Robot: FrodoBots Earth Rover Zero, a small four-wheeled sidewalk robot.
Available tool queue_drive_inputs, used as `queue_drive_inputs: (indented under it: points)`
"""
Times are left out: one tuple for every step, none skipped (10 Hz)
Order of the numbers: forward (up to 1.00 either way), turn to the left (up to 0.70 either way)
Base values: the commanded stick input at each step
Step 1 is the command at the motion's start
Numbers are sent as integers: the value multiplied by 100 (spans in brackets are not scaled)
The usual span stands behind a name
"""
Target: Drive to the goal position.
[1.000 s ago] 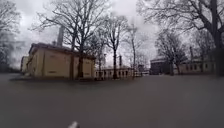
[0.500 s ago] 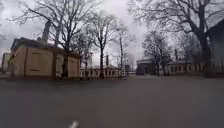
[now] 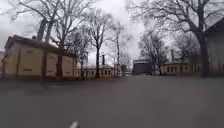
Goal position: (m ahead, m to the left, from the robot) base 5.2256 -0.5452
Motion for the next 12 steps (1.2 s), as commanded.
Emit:
queue_drive_inputs:
  points:
    - [100, 0]
    - [100, 0]
    - [100, 0]
    - [100, 0]
    - [100, 0]
    - [100, 0]
    - [100, 0]
    - [100, 0]
    - [100, 0]
    - [100, -8]
    - [100, -29]
    - [100, -40]
